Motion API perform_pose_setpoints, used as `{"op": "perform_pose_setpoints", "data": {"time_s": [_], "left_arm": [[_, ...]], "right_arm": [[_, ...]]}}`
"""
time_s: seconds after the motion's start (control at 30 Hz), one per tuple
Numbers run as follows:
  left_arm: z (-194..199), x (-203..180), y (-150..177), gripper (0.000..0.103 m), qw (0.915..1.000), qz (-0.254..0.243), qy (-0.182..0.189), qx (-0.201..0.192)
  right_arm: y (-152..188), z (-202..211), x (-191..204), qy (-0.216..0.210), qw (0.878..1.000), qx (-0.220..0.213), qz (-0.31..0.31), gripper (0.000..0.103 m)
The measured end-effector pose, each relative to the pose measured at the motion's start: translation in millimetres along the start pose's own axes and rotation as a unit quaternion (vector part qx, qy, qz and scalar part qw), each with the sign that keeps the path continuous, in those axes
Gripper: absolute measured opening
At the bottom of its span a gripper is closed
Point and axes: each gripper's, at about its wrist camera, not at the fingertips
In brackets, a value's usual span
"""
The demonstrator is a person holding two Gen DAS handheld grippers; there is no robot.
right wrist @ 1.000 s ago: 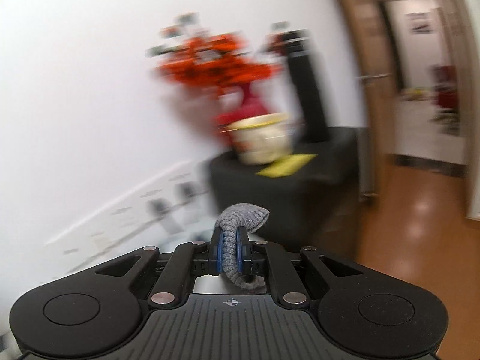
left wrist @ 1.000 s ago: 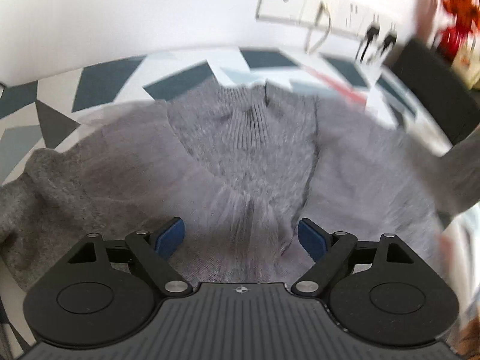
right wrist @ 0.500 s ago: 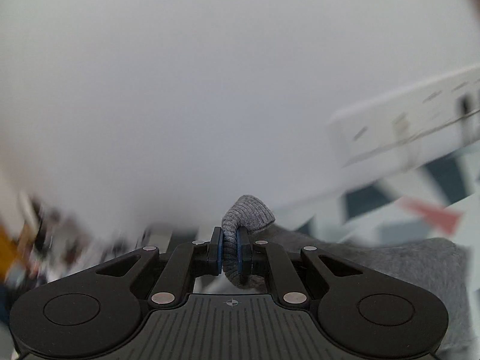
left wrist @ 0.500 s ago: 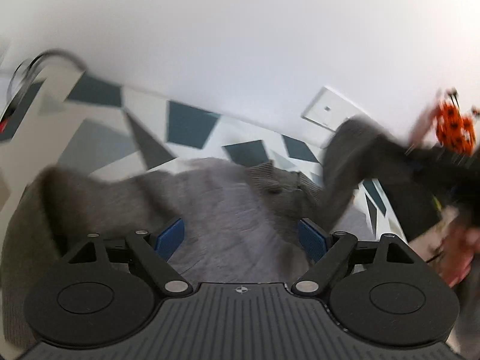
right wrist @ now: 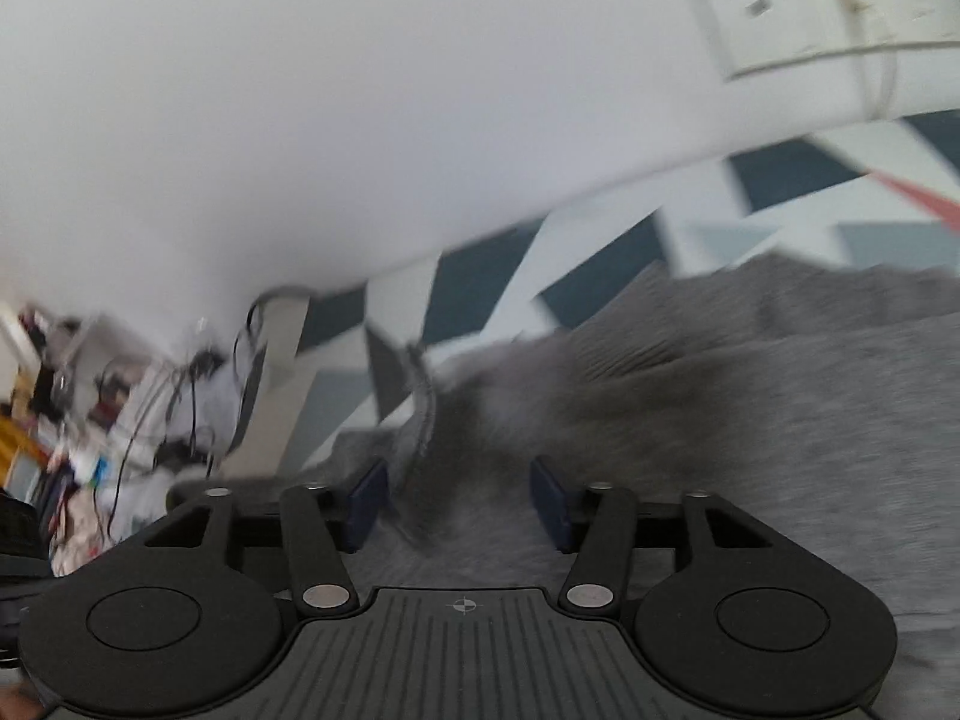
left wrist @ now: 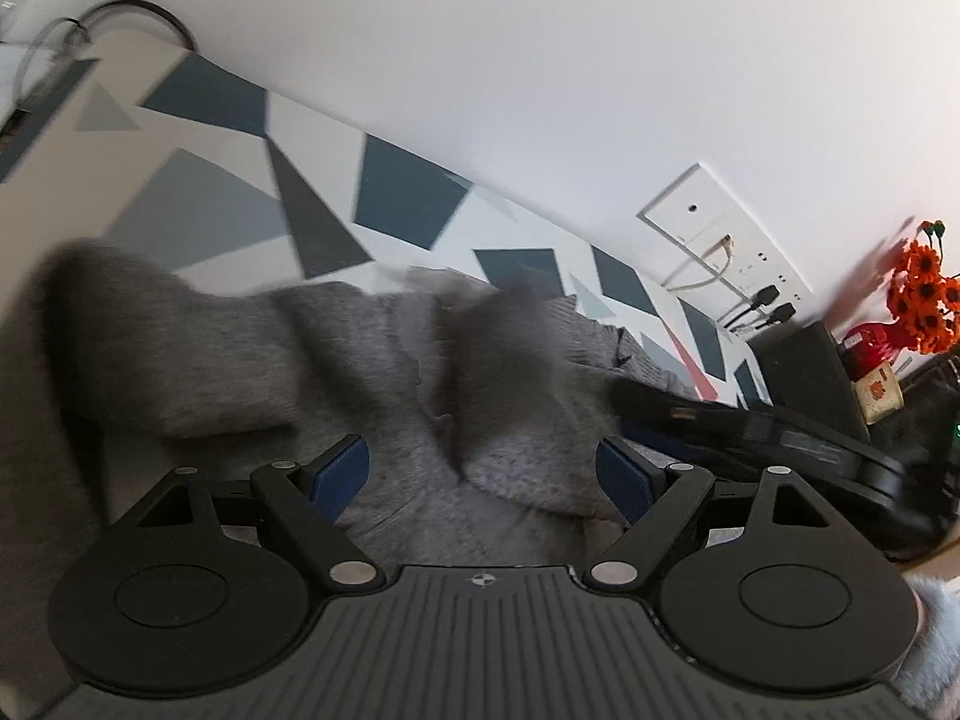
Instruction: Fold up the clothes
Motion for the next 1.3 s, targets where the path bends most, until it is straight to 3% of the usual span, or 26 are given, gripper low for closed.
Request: {"op": "perform_pose_setpoints", "data": {"time_s": [0.13, 0.27, 0.37, 0.43, 0.6, 0.73, 0.83, 0.87, 0.9, 1.07, 1.13, 1.27, 1.3], "left_arm": [[-26, -16, -7, 0.085, 0.9990, -0.040, -0.018, 0.008], [-48, -19, -15, 0.085, 0.9954, -0.053, -0.080, 0.002], [-51, -13, -19, 0.084, 0.9954, -0.034, -0.090, -0.002], [-50, -13, -17, 0.084, 0.9938, -0.042, -0.103, -0.008], [-48, -7, -7, 0.084, 0.9842, -0.064, -0.164, -0.012], [-48, 7, -1, 0.084, 0.9814, -0.058, -0.183, -0.004], [-49, 9, -1, 0.084, 0.9796, -0.063, -0.191, -0.003], [-50, 9, -1, 0.084, 0.9790, -0.064, -0.193, -0.001], [-51, 8, -2, 0.084, 0.9781, -0.068, -0.196, 0.003], [-57, 4, -2, 0.084, 0.9733, -0.089, -0.211, 0.010], [-57, 4, -2, 0.084, 0.9729, -0.089, -0.213, 0.007], [-59, 0, 0, 0.084, 0.9704, -0.097, -0.221, 0.005], [-60, 0, 0, 0.084, 0.9699, -0.099, -0.222, 0.005]], "right_arm": [[8, 65, -40, 0.065, 0.994, -0.080, -0.037, 0.053], [36, 130, -79, 0.186, 0.969, -0.147, -0.062, 0.053], [59, 159, -95, 0.272, 0.946, -0.163, -0.062, 0.053], [72, 161, -100, 0.310, 0.939, -0.147, -0.041, 0.053], [90, 130, -109, 0.334, 0.938, -0.090, 0.020, 0.054], [89, 109, -103, 0.334, 0.937, -0.095, 0.036, 0.054], [84, 105, -98, 0.349, 0.928, -0.116, 0.063, 0.038], [81, 105, -97, 0.356, 0.924, -0.124, 0.067, 0.021], [78, 108, -102, 0.355, 0.924, -0.135, 0.050, 0.017], [76, 137, -150, 0.326, 0.919, -0.192, -0.108, 0.020], [80, 138, -156, 0.326, 0.923, -0.183, -0.090, 0.022], [90, 145, -160, 0.322, 0.926, -0.184, -0.076, 0.043], [92, 148, -159, 0.316, 0.927, -0.188, -0.078, 0.043]]}}
Point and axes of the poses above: each gripper's, at about its wrist camera, not at the fingertips, and z roughly against the way its jaws point, x to its left, y to its underside, and after that the axes turned 1 degree about -z, right-handed
